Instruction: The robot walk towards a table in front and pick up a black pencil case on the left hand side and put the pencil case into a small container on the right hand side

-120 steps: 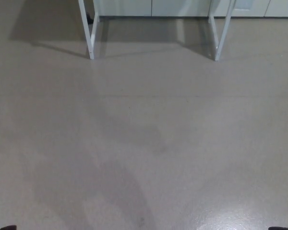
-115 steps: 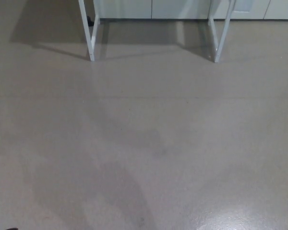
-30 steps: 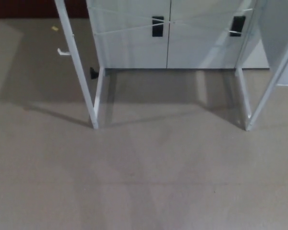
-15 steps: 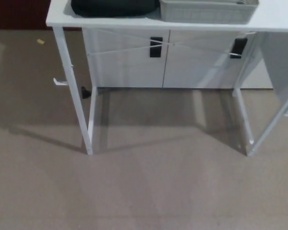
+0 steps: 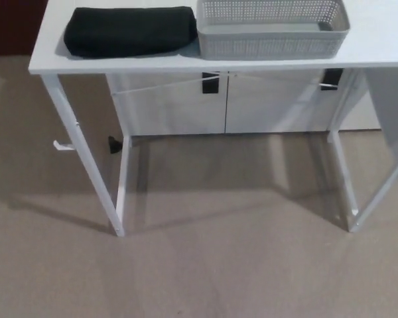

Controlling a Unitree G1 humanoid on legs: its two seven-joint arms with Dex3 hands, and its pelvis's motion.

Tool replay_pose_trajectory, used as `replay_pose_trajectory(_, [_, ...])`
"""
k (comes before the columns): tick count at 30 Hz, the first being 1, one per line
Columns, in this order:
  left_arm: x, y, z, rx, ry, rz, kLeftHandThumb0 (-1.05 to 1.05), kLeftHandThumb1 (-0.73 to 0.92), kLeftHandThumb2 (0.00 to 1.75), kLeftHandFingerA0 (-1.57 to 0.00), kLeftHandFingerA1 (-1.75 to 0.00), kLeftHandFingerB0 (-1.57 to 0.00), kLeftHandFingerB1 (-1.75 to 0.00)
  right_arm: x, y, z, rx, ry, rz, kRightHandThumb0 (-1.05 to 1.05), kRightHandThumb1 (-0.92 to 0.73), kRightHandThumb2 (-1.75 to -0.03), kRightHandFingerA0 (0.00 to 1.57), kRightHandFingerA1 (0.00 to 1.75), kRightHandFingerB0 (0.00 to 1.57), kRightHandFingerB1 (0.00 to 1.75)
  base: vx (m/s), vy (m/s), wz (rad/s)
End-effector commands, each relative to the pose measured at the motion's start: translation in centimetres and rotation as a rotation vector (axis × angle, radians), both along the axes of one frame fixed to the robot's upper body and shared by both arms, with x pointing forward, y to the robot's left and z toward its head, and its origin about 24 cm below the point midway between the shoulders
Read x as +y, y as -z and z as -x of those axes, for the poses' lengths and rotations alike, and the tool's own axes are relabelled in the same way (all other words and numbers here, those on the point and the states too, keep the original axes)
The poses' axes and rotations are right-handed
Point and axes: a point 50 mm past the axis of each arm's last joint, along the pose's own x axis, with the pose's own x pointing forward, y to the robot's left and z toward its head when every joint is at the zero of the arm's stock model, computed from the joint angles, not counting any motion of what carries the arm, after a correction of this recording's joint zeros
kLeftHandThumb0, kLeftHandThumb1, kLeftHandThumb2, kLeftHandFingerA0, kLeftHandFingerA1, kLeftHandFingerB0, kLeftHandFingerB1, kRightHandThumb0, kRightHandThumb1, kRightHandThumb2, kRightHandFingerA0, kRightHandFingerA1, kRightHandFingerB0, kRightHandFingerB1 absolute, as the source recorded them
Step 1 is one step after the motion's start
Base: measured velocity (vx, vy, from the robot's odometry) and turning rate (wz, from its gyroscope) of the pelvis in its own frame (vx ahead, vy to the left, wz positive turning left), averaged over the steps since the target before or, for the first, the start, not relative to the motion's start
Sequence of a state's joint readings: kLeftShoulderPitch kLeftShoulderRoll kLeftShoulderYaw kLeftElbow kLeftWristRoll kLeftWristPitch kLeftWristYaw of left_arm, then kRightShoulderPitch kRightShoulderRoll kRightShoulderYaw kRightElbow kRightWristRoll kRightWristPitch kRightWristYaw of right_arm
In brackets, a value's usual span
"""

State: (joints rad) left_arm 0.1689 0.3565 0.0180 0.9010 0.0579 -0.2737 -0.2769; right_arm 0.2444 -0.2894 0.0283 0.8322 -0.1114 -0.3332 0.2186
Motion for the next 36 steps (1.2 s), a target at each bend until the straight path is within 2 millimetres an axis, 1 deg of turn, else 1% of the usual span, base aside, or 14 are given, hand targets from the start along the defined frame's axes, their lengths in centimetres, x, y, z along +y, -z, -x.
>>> replay_pose_trajectory(1, [0.62,-0.29,0.37,-0.002,0.014,-0.031,-0.43,0.46,0.77,-0.48,-0.57,-0.32,-0.48,-0.42,0.06,0.52,0.023,-0.004,0.022,-0.58,-0.54,-0.57,0.67,0.47,0.56,0.43,0.11,0.121,-0.04])
replay_pose_trajectory(2, [0.64,-0.31,0.35,-0.001,0.014,-0.032,-0.43,0.45,0.77,-0.49,-0.57,-0.33,-0.48,-0.39,0.07,0.51,0.022,-0.005,0.021,-0.61,-0.47,-0.61,0.68,0.50,0.55,0.45,0.10,0.161,-0.09])
replay_pose_trajectory(3, [0.66,-0.32,0.31,0.000,0.011,-0.032,-0.43,0.45,0.77,-0.49,-0.57,-0.33,-0.48,-0.35,0.08,0.49,0.020,-0.004,0.019,-0.61,-0.47,-0.61,0.68,0.50,0.55,0.45,0.11,0.305,0.52])
replay_pose_trajectory(8, [0.68,-0.33,0.17,0.000,0.013,-0.031,-0.43,0.46,0.78,-0.50,-0.59,-0.34,-0.48,-0.34,0.12,0.44,0.024,-0.008,0.026,-0.59,-0.50,-0.59,0.70,0.49,0.58,0.44,0.09,0.210,-0.05])
replay_pose_trajectory(14, [0.72,-0.35,0.25,-0.001,0.026,-0.038,-0.42,0.46,0.77,-0.53,-0.58,-0.34,-0.48,-0.28,0.20,0.53,0.032,0.000,0.020,-0.60,-0.50,-0.59,0.72,0.48,0.61,0.45,0.07,-0.009,0.05])
replay_pose_trajectory(15, [0.70,-0.30,0.23,0.003,0.035,-0.042,-0.42,0.46,0.78,-0.54,-0.60,-0.35,-0.48,-0.30,0.15,0.58,0.029,-0.001,0.014,-0.61,-0.49,-0.60,0.75,0.49,0.65,0.46,0.10,-0.089,0.00])
replay_pose_trajectory(16, [0.69,-0.28,0.22,0.005,0.039,-0.043,-0.42,0.46,0.78,-0.54,-0.60,-0.35,-0.48,-0.31,0.13,0.60,0.028,-0.002,0.011,-0.61,-0.49,-0.60,0.75,0.49,0.65,0.46,0.09,-0.120,0.08])
replay_pose_trajectory(17, [0.69,-0.35,0.11,0.002,0.045,-0.048,-0.43,0.47,0.79,-0.55,-0.60,-0.35,-0.49,-0.26,0.15,0.48,0.026,-0.004,0.013,-0.56,-0.54,-0.57,0.76,0.47,0.69,0.46,0.09,-0.145,0.02])
replay_pose_trajectory(18, [0.66,-0.33,0.03,0.001,0.042,-0.046,-0.43,0.46,0.79,-0.56,-0.61,-0.36,-0.49,-0.28,0.14,0.41,0.027,-0.005,0.019,-0.59,-0.50,-0.59,0.76,0.49,0.66,0.46,0.05,-0.186,0.11])
replay_pose_trajectory(23, [0.68,-0.35,0.01,0.003,0.051,-0.050,-0.42,0.47,0.78,-0.55,-0.60,-0.35,-0.49,-0.26,0.15,0.36,0.031,-0.006,0.020,-0.61,-0.50,-0.60,0.76,0.49,0.68,0.46,0.19,-0.012,0.00])
replay_pose_trajectory(24, [0.68,-0.39,-0.01,0.004,0.054,-0.052,-0.42,0.47,0.78,-0.55,-0.60,-0.35,-0.48,-0.23,0.16,0.31,0.033,-0.009,0.023,-0.58,-0.55,-0.57,0.76,0.47,0.70,0.45,0.13,-0.091,-0.01])
replay_pose_trajectory(28, [0.68,-0.41,-0.05,0.004,0.058,-0.053,-0.42,0.47,0.79,-0.57,-0.62,-0.37,-0.50,-0.23,0.16,0.24,0.031,-0.007,0.020,-0.57,-0.55,-0.57,0.78,0.47,0.69,0.46,0.13,-0.009,-0.07])
replay_pose_trajectory(32, [0.68,-0.44,-0.15,0.003,0.070,-0.058,-0.43,0.48,0.79,-0.57,-0.60,-0.36,-0.49,-0.26,0.13,0.14,0.027,-0.006,0.015,-0.57,-0.55,-0.57,0.78,0.47,0.72,0.46,0.15,0.125,-0.12])
replay_pose_trajectory(36, [0.67,-0.49,-0.12,0.007,0.080,-0.065,-0.42,0.48,0.78,-0.55,-0.58,-0.35,-0.48,-0.31,0.18,0.24,0.024,-0.013,0.015,-0.58,-0.54,-0.57,0.78,0.47,0.73,0.46,0.28,0.296,0.04])
